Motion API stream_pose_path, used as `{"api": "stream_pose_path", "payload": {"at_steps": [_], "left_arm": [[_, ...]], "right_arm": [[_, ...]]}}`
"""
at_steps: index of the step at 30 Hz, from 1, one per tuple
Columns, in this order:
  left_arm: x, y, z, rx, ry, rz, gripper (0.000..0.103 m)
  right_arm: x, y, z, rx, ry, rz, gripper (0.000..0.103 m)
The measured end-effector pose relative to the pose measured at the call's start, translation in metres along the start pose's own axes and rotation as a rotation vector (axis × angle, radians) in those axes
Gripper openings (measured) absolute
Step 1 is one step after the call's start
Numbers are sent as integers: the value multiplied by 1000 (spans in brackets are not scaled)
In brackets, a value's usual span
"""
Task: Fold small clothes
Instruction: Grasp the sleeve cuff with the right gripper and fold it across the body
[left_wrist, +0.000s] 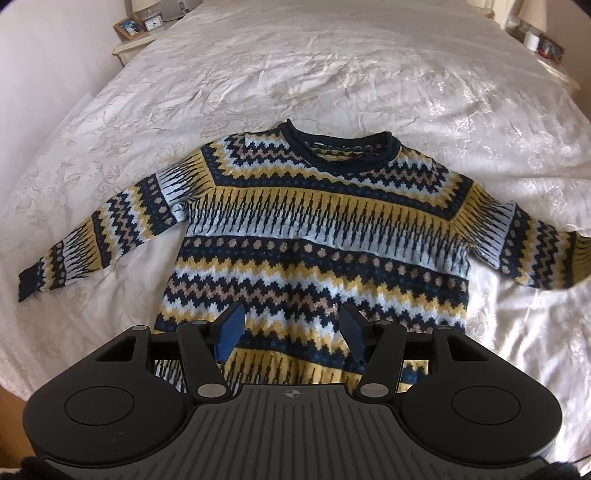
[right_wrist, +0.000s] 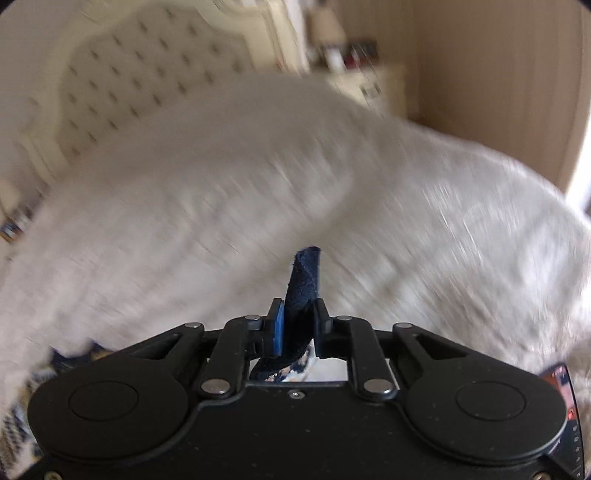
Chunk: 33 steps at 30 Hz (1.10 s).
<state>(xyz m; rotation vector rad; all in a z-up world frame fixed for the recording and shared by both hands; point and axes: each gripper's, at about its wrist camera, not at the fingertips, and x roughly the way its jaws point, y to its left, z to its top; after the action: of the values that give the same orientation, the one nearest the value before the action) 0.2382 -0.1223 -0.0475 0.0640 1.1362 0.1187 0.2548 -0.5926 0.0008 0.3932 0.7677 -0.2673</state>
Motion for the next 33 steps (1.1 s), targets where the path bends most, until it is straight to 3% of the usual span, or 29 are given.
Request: {"api": "stream_pose_path", "payload": {"at_steps": [5, 9, 17, 20, 24, 28, 32, 33], "left_arm": [[10, 35, 3, 4, -5, -62, 55], [15, 77, 8, 7, -21, -96, 55], [30, 176, 10, -13, -41, -34, 55], [38, 209, 9, -20, -30, -13, 55], [49, 245, 9, -37, -12, 12, 55], [57, 269, 9, -52, 0, 26, 55], [62, 282, 12, -64, -2, 19, 55], [65, 281, 14, -59, -6, 14, 55]], "right_arm": [[-44, 100, 23, -97, -89, 110, 24], [-41, 198, 18, -200, -90, 195, 24], [48, 391, -55, -348, 55, 363, 24], [86, 447, -96, -386, 130, 411, 15], [117, 500, -162, -442, 208, 414, 15], [133, 530, -212, -440, 284, 421, 16], [122, 522, -231, -385, 295, 381, 27], [120, 512, -231, -378, 296, 358, 37]]}}
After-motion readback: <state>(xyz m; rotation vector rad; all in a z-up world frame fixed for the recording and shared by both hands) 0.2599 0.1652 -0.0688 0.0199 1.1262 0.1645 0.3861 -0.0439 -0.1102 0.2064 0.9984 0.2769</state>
